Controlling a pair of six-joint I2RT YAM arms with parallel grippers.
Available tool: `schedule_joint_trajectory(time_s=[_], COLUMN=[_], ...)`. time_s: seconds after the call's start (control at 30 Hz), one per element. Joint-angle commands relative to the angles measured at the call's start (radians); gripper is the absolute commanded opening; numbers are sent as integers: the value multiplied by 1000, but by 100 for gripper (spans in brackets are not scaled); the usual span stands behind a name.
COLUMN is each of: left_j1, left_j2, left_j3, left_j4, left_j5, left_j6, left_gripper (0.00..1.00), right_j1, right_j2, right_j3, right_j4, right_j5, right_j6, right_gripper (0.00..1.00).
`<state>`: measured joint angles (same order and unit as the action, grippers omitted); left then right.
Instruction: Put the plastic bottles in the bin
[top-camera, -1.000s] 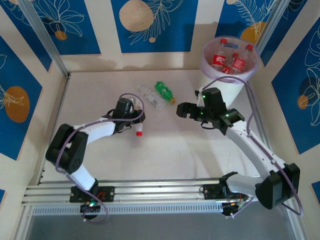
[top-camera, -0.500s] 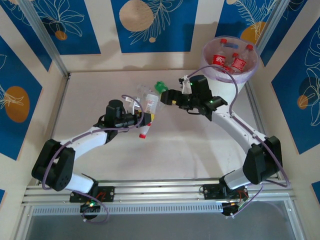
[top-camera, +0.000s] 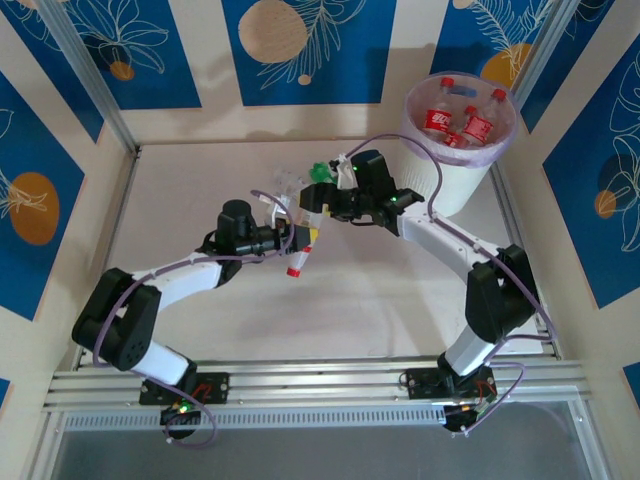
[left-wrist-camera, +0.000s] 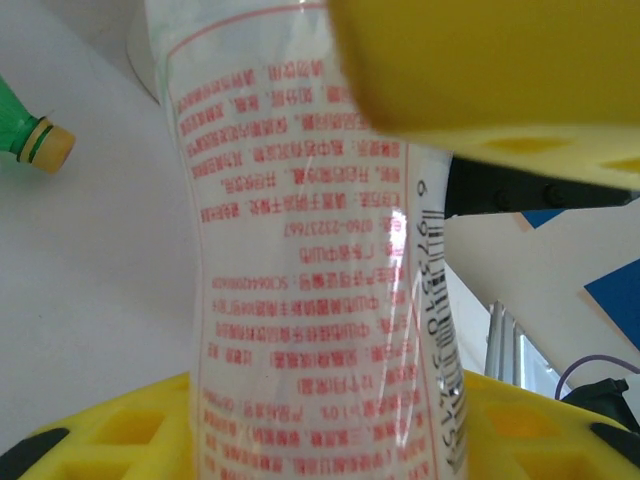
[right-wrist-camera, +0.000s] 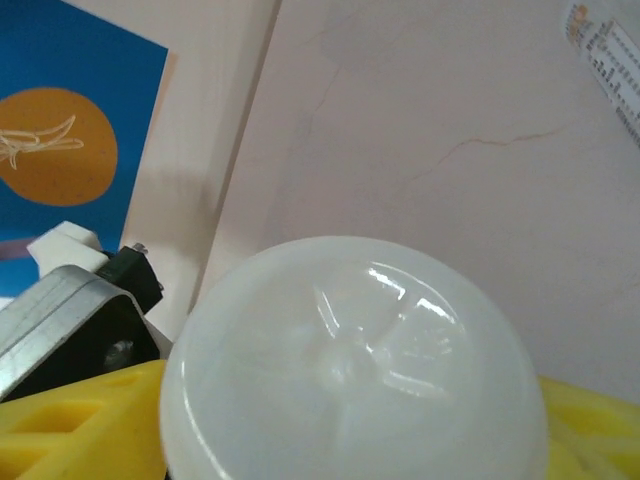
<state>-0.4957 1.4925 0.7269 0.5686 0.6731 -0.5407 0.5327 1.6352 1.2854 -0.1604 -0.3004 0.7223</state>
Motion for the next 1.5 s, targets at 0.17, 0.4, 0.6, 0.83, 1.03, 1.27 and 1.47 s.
schedule_joint_trajectory(time_s=[0.17, 0.4, 0.6, 0.83, 1.03, 1.27, 1.47], left_j1=[-7, 2, 6, 6, 6, 7, 6], left_j2=[-50, -211, -456, -627, -640, -632, -649], left_j3=[3, -70, -64, -86, -110, -110, -112], left_j4=[16, -17, -431, -628, -623, -605, -642], left_j5=[7, -93, -384, -562, -558, -546, -564], left_j6=[22, 10, 112, 134, 100, 81, 63], left_gripper=[72, 100, 100, 100, 100, 100, 100], right_j1=[-6, -65, -158, -262, -309, -439, -510], right_j2=[14, -34, -93, -134, -135, -9, 78], right_j3=[64, 206, 435, 638, 704, 756, 741], right_j4=[23, -156, -342, -335, -160, -68, -80], right_j5=[-18, 97, 364, 612, 876, 926, 899], right_j6=[5, -148, -414, -581, -788, -900, -860], right_gripper=[45, 44, 43, 41, 37, 37, 37])
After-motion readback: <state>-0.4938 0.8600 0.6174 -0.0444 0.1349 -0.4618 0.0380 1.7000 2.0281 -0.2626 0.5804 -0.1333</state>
